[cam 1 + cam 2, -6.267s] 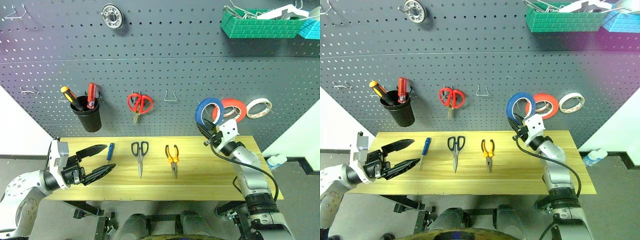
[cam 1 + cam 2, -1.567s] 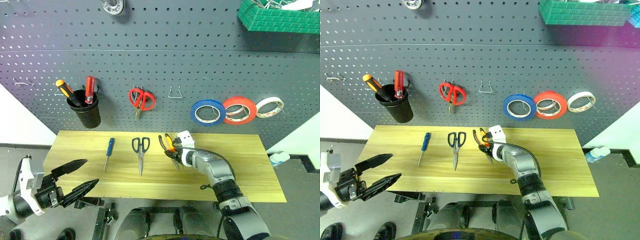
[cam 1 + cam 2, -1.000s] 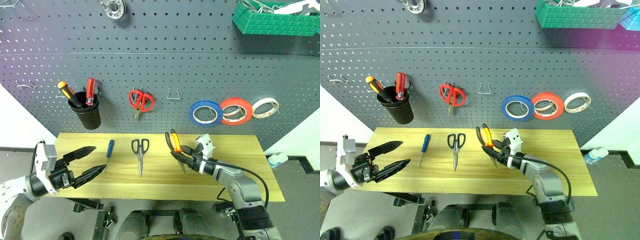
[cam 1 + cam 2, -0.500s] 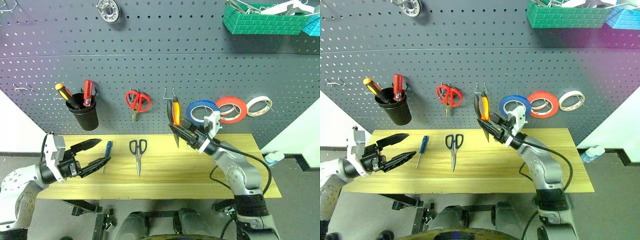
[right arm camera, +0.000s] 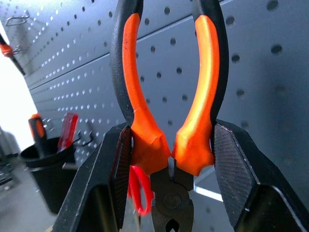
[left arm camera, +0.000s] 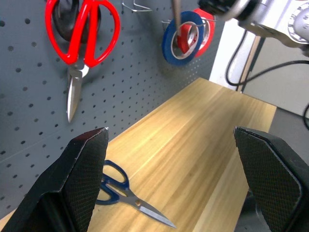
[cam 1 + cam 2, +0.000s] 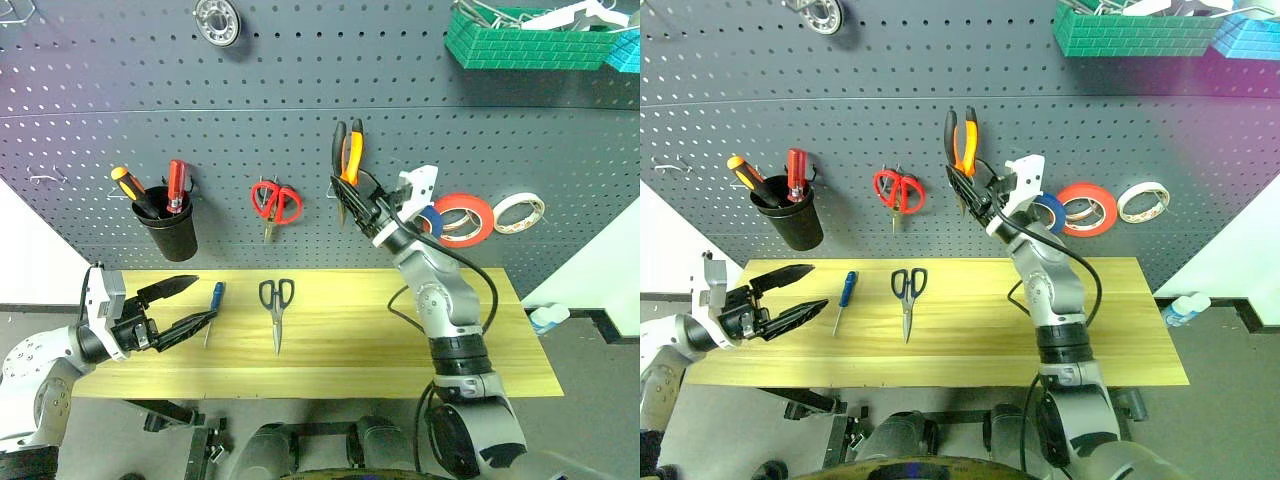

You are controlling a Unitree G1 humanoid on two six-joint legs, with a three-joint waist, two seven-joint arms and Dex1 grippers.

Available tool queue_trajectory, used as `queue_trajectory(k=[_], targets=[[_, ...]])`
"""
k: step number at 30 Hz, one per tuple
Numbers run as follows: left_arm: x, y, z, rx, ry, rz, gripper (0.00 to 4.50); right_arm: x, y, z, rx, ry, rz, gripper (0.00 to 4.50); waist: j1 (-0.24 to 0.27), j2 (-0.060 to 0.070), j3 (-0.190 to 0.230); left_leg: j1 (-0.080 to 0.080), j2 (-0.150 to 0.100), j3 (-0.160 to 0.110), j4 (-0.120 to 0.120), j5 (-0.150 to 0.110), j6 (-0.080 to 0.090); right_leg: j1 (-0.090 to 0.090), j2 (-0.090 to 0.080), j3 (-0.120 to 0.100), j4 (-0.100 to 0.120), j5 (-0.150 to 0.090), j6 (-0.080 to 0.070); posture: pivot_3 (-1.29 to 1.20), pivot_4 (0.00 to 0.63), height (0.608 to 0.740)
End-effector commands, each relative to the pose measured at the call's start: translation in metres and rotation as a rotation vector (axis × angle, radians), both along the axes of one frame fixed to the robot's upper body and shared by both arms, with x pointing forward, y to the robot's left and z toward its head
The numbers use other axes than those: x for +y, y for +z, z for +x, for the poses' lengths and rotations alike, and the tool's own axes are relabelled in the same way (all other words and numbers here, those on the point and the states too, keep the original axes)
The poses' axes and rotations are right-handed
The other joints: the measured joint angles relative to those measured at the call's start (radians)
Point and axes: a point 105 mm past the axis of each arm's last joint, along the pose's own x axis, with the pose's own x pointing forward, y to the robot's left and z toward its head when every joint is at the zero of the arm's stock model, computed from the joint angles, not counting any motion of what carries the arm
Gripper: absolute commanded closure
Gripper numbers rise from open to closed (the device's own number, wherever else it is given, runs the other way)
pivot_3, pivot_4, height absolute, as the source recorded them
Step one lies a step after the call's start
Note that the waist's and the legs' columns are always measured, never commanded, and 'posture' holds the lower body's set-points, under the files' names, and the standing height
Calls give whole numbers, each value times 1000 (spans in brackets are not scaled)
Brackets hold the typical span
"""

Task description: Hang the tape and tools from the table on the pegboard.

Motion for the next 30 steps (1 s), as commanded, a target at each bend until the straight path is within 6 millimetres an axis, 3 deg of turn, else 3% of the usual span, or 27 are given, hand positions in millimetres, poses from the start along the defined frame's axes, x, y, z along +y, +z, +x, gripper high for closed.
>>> queue_trajectory(k=[1, 8, 30], targets=[[0, 12, -5, -48, 2, -18, 153, 4, 30, 3, -108, -28, 37, 2400, 1, 0, 0, 0, 0, 0, 0, 0, 0, 0, 0, 0, 0, 0, 0, -5, 0, 730], [-3, 15, -20, -65, 46, -74, 153, 5, 31, 15, -114, -90, 45, 2400, 3, 0, -2, 0, 0, 0, 0, 0, 0, 0, 0, 0, 1, 0, -1, 24, 0, 730], [-7, 21, -24, -37, 60, -69, 153, 12, 47, 39, -182, -238, 50, 2400, 6, 0, -3, 9, 0, 0, 0, 3, -4, 6, 2, 1, 6, 1, -3, 55, 0, 730]])
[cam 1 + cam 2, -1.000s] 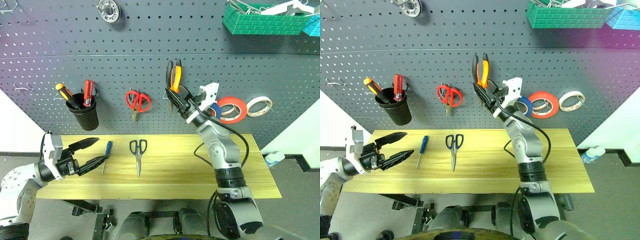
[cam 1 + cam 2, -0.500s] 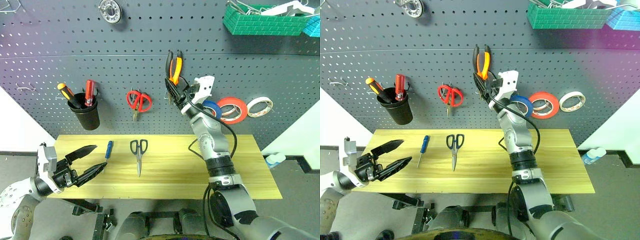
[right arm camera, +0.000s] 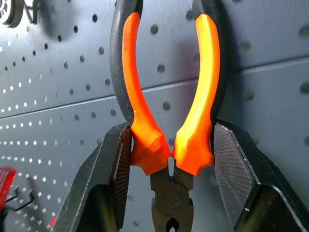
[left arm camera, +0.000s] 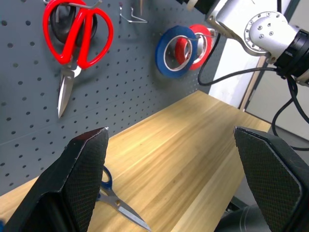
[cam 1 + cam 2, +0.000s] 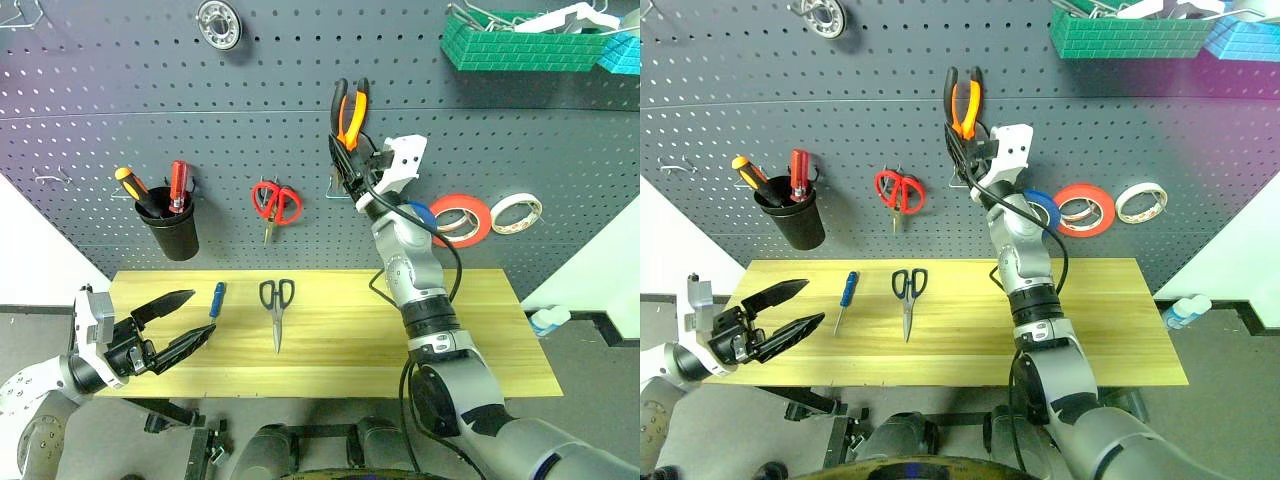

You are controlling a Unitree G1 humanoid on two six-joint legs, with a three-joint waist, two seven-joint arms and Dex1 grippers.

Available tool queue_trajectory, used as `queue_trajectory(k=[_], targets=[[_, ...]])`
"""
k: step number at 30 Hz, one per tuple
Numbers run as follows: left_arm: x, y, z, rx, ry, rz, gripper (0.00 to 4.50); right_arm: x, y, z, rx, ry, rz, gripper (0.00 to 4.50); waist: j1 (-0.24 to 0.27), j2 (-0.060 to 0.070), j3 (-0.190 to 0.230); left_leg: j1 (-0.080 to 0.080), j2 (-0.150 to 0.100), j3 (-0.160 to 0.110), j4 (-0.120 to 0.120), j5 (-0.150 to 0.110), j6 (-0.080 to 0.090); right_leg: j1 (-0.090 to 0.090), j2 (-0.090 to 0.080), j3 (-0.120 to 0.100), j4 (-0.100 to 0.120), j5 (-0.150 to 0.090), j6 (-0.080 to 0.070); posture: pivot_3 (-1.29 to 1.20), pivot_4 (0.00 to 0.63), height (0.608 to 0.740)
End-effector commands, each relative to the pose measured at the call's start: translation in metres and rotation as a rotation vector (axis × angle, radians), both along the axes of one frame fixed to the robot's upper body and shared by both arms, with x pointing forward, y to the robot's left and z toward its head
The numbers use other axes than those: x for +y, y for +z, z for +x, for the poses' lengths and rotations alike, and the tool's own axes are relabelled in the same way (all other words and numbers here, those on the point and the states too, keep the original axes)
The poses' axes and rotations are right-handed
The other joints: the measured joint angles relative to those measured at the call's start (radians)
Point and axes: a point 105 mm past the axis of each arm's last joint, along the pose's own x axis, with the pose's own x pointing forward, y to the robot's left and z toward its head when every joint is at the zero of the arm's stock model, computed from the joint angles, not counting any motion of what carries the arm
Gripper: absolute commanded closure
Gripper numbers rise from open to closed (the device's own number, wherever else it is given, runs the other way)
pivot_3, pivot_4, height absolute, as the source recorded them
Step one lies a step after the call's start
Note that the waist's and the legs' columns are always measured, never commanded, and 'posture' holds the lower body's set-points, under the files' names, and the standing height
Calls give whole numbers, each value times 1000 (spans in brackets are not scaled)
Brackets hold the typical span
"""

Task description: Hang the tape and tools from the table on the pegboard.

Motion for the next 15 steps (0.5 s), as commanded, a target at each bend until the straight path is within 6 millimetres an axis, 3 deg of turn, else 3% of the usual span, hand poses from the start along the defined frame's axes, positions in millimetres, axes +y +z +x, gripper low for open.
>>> queue_trajectory(k=[1, 10, 15], targets=[[0, 14, -1, -43, -10, 15, 153, 3, 21, 2, -77, -34, 10, 2400, -1, 0, 0, 2, 0, 0, 0, 0, 0, 1, 0, 0, 0, 0, 0, 56, 0, 730], [-1, 19, -8, -22, -10, 25, 153, 15, 9, 5, -110, -114, -84, 2400, -1, 0, 0, 6, 0, 0, 0, 0, 0, 5, 1, 0, 0, 0, 0, 82, 0, 730], [-3, 21, -17, 3, -10, 31, 153, 12, -6, 6, -94, -163, -124, 2400, 1, 0, 0, 6, 0, 0, 0, 0, 0, 5, 1, 1, 0, 0, -1, 99, 0, 730]])
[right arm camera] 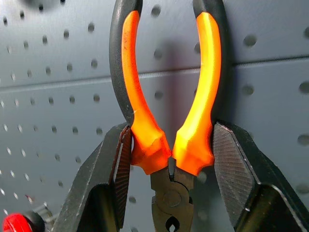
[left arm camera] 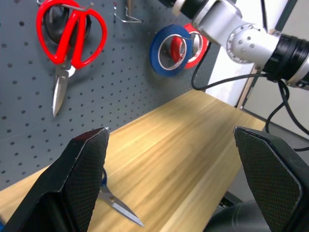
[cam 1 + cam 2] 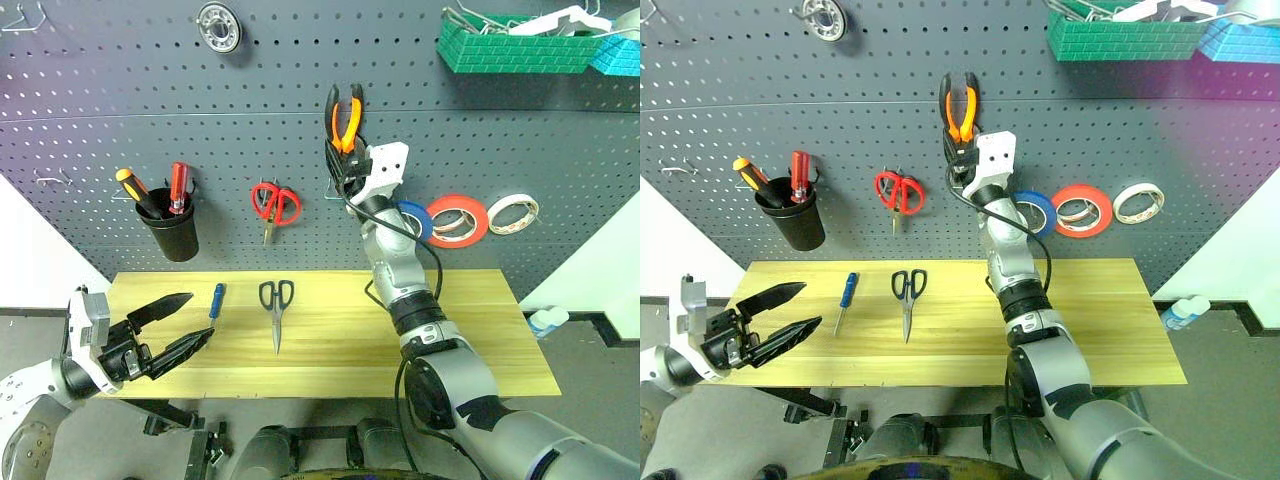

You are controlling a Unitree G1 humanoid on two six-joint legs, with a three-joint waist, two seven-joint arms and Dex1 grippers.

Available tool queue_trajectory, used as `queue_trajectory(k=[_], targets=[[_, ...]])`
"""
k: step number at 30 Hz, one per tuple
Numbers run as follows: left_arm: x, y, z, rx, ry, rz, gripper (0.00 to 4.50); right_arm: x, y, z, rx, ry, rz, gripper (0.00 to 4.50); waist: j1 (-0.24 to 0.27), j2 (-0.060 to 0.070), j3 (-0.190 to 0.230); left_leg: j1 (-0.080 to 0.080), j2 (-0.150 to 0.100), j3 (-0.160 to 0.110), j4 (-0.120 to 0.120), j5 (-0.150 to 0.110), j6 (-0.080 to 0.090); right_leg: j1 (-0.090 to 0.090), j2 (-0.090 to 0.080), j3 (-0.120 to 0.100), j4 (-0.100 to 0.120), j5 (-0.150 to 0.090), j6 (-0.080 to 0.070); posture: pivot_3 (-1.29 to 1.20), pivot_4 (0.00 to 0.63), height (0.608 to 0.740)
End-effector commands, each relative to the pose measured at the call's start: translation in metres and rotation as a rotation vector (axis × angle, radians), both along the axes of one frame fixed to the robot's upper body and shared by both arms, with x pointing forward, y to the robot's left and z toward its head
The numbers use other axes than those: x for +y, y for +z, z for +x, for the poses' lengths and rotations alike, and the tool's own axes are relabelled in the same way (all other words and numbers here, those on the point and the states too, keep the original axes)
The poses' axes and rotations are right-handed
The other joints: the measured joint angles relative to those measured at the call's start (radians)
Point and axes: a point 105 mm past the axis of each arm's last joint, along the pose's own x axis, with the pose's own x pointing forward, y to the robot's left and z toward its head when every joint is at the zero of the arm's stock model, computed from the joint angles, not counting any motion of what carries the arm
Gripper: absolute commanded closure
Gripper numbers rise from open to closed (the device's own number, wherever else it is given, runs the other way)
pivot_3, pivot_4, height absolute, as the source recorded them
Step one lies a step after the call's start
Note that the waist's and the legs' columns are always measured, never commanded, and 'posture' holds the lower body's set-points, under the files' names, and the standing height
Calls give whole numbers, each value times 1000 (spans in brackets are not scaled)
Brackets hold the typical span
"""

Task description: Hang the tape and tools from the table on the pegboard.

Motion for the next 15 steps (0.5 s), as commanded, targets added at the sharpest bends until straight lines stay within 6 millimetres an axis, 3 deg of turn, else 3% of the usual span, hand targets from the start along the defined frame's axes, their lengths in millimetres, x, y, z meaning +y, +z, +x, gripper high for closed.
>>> queue_trajectory(k=[1, 15], targets=[[0, 16, -6, -38, -5, 19, 153, 2, 12, -1, -55, -20, -2, 2400, 2, 0, 0, 0, 0, 0, 0, 0, 0, 0, 0, 0, 0, 0, 0, 100, 0, 730], [-5, 22, -27, 33, -15, 26, 153, 2, -22, -12, 8, -69, -57, 2400, 4, 5, 13, 0, 0, 0, 0, 0, 0, 1, 0, 0, -2, -2, -3, 111, 72, 730]])
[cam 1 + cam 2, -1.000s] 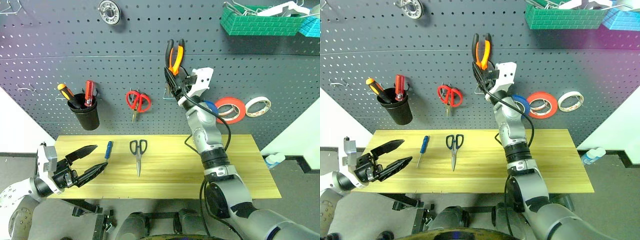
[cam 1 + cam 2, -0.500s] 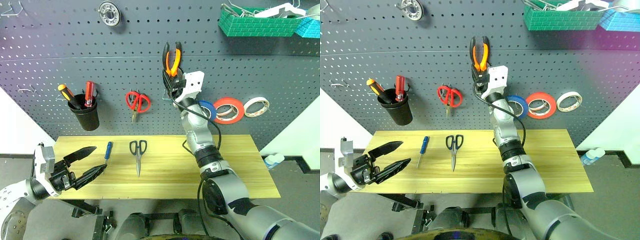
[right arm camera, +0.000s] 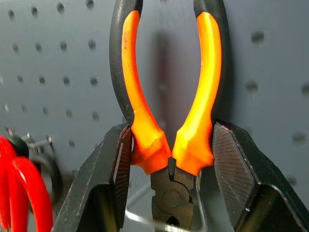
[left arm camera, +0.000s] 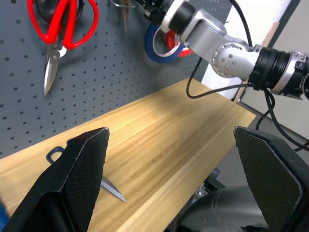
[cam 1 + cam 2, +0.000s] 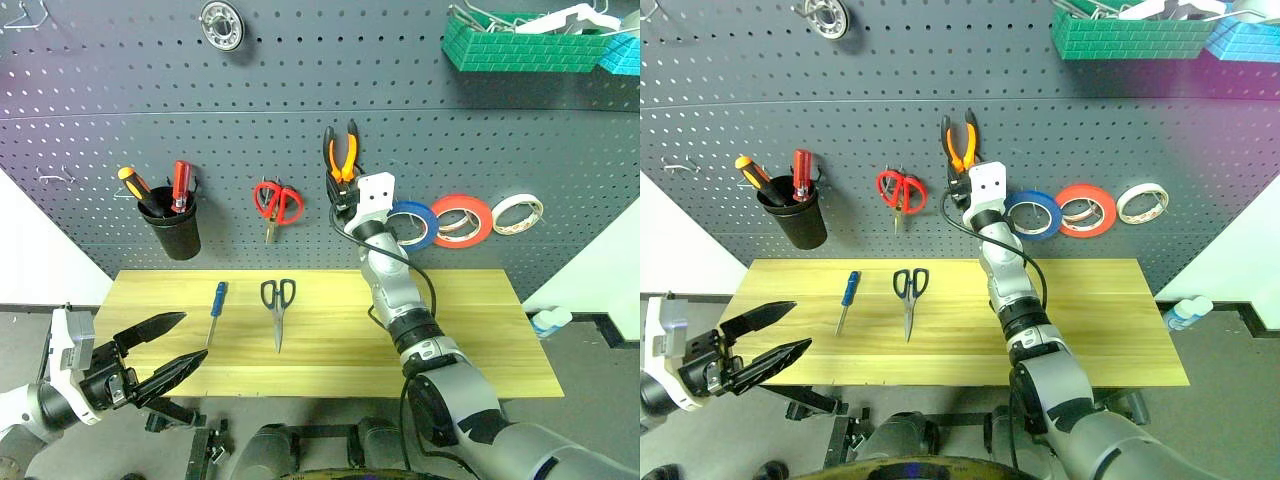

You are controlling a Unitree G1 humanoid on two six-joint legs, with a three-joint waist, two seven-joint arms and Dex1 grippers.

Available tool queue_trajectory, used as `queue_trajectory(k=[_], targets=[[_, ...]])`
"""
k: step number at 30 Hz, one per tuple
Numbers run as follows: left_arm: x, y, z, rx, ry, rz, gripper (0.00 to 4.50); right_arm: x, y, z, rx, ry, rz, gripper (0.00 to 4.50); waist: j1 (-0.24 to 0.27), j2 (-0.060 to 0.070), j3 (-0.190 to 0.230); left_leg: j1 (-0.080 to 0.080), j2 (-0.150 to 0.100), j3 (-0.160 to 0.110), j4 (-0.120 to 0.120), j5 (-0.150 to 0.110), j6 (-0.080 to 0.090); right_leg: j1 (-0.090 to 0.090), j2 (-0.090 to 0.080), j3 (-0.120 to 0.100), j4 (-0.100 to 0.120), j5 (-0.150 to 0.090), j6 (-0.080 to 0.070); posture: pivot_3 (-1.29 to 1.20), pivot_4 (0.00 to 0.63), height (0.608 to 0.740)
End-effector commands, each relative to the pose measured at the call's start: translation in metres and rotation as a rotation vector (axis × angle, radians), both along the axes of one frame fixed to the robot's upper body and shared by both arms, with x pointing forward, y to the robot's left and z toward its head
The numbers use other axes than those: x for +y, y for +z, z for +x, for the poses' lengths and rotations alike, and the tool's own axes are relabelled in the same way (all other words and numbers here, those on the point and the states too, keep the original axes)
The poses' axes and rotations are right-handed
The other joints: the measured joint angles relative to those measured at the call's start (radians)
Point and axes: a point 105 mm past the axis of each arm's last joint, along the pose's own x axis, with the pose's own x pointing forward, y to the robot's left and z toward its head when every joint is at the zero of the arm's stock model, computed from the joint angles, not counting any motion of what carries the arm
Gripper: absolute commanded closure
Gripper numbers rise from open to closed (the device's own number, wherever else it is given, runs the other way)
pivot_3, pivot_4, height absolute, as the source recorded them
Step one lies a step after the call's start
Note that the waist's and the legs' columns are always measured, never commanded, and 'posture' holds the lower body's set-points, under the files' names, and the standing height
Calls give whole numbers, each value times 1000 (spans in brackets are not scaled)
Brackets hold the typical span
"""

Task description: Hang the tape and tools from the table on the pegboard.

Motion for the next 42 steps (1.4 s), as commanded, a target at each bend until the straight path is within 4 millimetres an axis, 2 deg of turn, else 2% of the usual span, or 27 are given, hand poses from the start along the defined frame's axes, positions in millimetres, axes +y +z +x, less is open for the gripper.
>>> queue_trajectory(k=[1, 5, 10, 15, 22, 29, 36, 42], targets=[[-3, 12, -1, -30, -23, 15, 153, 5, 17, -4, -62, 2, 8, 2400, -1, 0, 2, 0, 0, 0, 0, 0, 0, 0, 0, 0, 0, 0, 0, 111, 74, 730], [0, 13, -5, -22, -22, 20, 153, -1, 10, -3, -43, -33, -14, 2400, -2, 1, 9, 0, 0, 0, 0, 0, 0, 0, 0, 0, 0, 0, 0, 118, 84, 730], [4, 4, -13, 3, -16, 18, 153, -6, 3, -2, -23, -44, -39, 2400, -2, 2, 20, 0, 1, 0, -1, 0, 0, 1, 0, 0, -2, -1, -1, 119, 97, 730], [6, 0, -17, 13, -17, 14, 153, -5, 6, -2, -27, -39, -45, 2400, -1, -2, 32, 0, 1, 0, -1, 0, 0, 1, 0, 0, -3, -2, -3, 120, 111, 730], [15, -8, -21, 21, -13, 12, 153, -3, 5, -4, -34, -30, -65, 66, -1, -3, 41, -2, 1, 0, -2, 0, 0, 0, 0, 0, -5, -3, -3, 123, 112, 730], [21, -14, -22, 15, -15, 12, 153, -6, 8, -2, -36, -34, -42, 10, -2, -2, 44, -2, 2, 0, -3, 0, 0, -1, 0, 0, -5, -3, -3, 121, 97, 730], [21, -17, -15, -3, -18, 12, 153, -7, 30, -8, -140, -47, -51, 10, -1, -4, 43, -3, 2, 0, -3, 0, 0, -1, 0, 0, -5, -5, -1, 112, 76, 730], [17, -16, -8, -20, -25, 13, 153, -4, 39, -17, -196, -52, -74, 10, -1, -8, 40, -4, 2, 0, -4, 0, 0, -3, 0, 0, -5, -3, -3, 101, 66, 730]])
